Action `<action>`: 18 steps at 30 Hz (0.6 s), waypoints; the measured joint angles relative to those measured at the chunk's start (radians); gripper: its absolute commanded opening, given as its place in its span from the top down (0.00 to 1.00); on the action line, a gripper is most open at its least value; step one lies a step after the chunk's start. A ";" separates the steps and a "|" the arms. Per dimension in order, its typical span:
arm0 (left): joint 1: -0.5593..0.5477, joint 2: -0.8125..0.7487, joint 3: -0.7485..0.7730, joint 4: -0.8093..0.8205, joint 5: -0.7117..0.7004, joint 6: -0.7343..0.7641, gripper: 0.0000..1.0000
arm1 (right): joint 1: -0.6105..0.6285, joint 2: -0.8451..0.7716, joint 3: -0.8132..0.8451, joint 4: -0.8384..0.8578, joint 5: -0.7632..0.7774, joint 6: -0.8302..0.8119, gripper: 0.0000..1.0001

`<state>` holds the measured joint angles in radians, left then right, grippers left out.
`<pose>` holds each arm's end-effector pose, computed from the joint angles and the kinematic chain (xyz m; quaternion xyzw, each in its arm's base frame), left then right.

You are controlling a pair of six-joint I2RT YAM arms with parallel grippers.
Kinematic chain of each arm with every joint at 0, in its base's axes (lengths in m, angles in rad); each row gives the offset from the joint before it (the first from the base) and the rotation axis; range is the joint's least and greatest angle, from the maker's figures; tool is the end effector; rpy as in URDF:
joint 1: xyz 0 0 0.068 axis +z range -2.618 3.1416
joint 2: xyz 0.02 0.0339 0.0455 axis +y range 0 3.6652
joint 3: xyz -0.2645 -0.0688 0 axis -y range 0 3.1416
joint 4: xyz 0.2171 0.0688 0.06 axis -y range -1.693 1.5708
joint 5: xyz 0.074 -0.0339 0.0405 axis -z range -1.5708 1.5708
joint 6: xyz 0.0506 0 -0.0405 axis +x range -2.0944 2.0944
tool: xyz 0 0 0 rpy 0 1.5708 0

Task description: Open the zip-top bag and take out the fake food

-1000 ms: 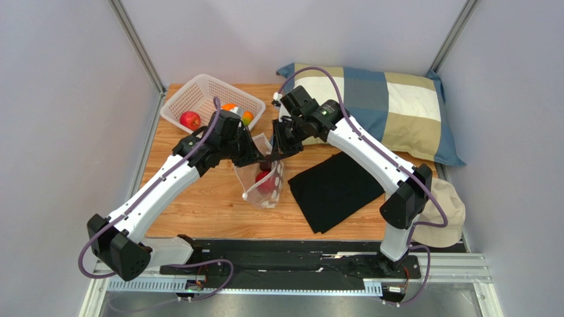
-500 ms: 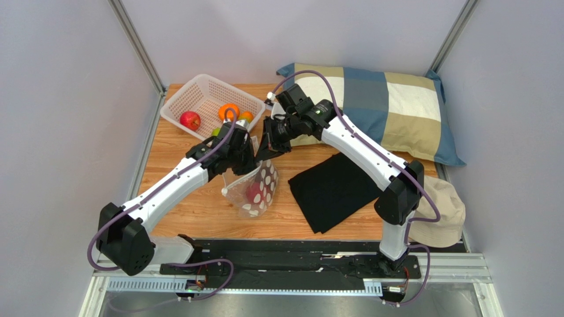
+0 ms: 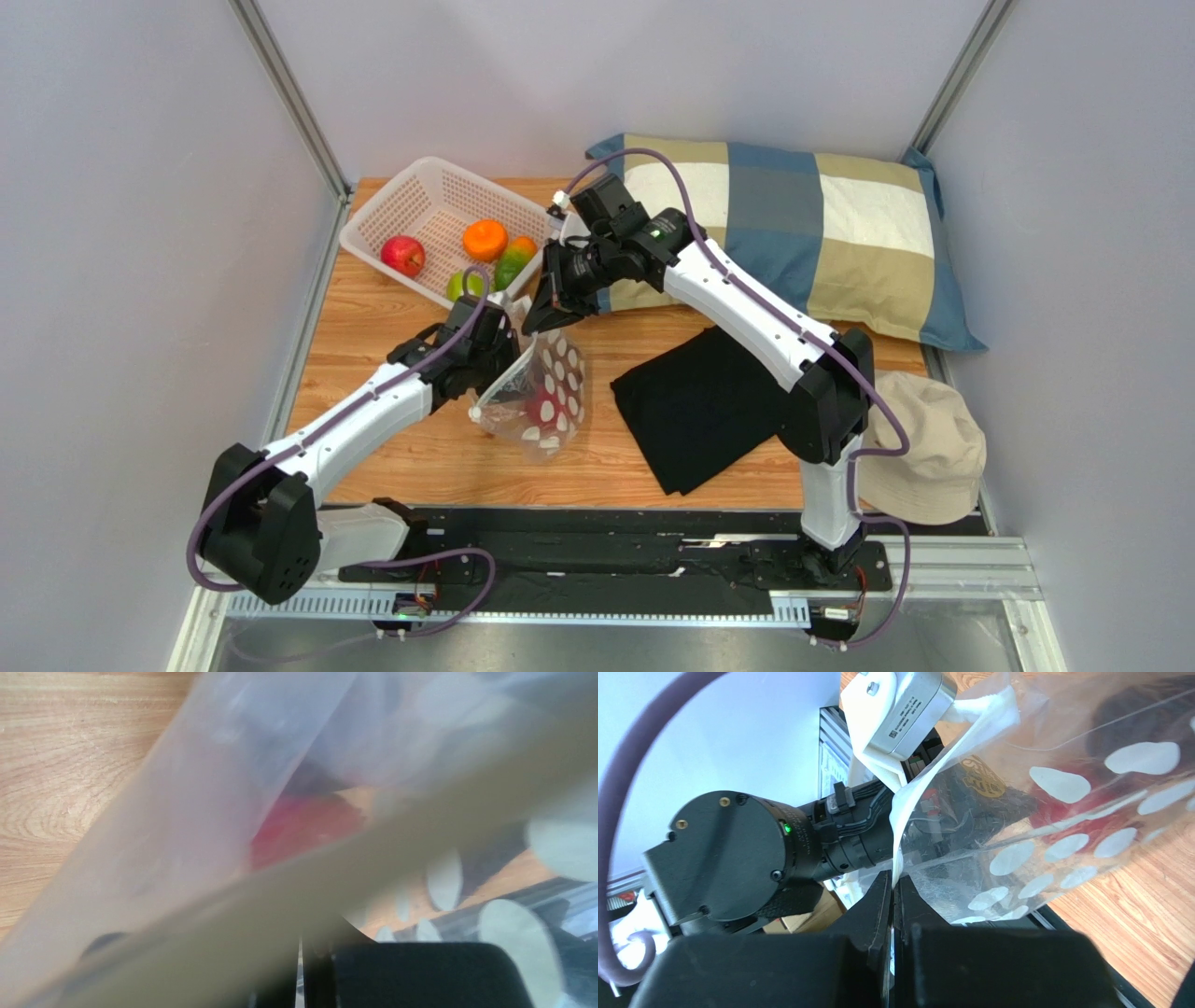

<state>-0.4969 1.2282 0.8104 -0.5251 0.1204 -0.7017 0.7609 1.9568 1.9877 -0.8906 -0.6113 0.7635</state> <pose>0.1966 -0.1135 0.2288 -0.0786 0.9463 -0.2211 0.2223 0.2769 0.3038 0.3378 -0.1036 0.8941 0.4333 0.0453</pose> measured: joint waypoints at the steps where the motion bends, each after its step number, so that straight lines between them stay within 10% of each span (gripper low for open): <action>1: 0.002 -0.005 -0.014 0.011 0.006 -0.001 0.99 | 0.000 0.002 0.001 0.002 0.000 0.004 0.97; 7: 0.005 -0.018 -0.057 0.056 0.028 -0.011 0.84 | -0.006 -0.003 -0.026 0.035 -0.027 0.017 0.39; 18: 0.005 0.059 -0.056 0.110 0.104 0.005 0.40 | -0.279 -0.185 -0.431 0.040 -0.022 -0.038 0.49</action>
<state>-0.4919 1.2869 0.7544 -0.4152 0.2241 -0.6968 0.4816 1.7714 1.5566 -0.8505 -0.6334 0.7258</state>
